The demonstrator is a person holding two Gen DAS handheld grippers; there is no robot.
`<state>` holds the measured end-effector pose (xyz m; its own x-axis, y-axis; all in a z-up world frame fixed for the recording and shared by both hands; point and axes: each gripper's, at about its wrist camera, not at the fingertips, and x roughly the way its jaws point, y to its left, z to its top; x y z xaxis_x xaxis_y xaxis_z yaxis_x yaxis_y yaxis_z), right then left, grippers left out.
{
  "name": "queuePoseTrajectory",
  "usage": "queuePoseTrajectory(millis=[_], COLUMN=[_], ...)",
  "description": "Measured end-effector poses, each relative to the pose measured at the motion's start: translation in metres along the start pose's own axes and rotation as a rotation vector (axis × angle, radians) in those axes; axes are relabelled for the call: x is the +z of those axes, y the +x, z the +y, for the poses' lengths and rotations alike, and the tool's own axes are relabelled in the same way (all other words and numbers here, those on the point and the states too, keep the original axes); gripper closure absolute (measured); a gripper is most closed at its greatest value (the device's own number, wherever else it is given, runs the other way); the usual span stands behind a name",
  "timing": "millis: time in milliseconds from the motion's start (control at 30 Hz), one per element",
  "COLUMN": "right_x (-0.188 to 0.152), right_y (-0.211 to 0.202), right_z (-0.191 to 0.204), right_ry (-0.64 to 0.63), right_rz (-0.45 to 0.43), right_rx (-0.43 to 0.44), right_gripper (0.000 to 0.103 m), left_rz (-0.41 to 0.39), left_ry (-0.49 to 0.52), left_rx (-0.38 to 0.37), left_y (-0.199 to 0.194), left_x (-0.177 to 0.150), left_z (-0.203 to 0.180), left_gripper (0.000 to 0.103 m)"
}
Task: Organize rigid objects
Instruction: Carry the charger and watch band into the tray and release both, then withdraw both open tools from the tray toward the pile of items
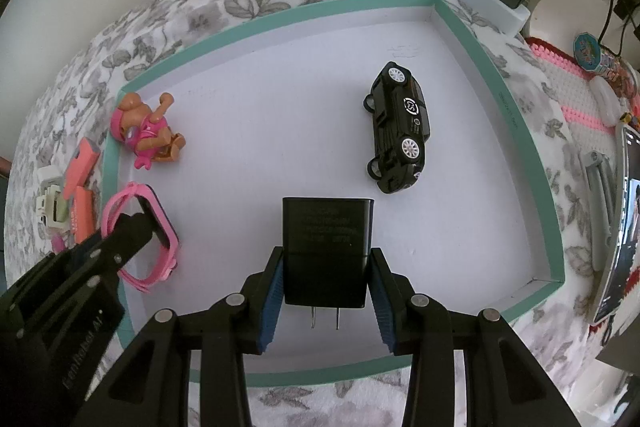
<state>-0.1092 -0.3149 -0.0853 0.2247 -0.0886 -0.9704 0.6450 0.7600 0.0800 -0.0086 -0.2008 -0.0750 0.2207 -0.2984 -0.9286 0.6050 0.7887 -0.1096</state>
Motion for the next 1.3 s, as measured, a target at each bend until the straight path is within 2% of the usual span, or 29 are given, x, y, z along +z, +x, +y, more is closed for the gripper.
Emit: queuePoseTrajectory(millis=[267, 400, 600, 1000, 1300], right_x=[0.001, 0.002, 0.005, 0.011, 0.012], right_y=[0.001, 0.001, -0.009, -0.061, -0.072], right_z=[0.001, 0.003, 0.005, 0.014, 0.019], right_ry=[0.001, -0.001, -0.017, -0.040, -0.051], right_rz=[0.006, 0.004, -0.025, -0.159, -0.197], right_rx=[-0.003, -0.009, -0.026, -0.020, -0.018], right_gripper=[0.060, 0.060, 0.057, 0.056, 0.056], left_rz=[0.014, 0.008, -0.018, -0.145, -0.150], left_ry=[-0.008, -0.016, -0.029, -0.051, -0.076], left_rx=[0.022, 0.026, 0.022, 0.052, 0.093], left_y=[0.001, -0.003, -0.015, -0.060, -0.065], left_x=[0.001, 0.002, 0.006, 0.017, 0.017], left_z=[0.003, 0.004, 0.007, 0.018, 0.031], left_gripper=[0.086, 0.069, 0.061, 0.059, 0.058])
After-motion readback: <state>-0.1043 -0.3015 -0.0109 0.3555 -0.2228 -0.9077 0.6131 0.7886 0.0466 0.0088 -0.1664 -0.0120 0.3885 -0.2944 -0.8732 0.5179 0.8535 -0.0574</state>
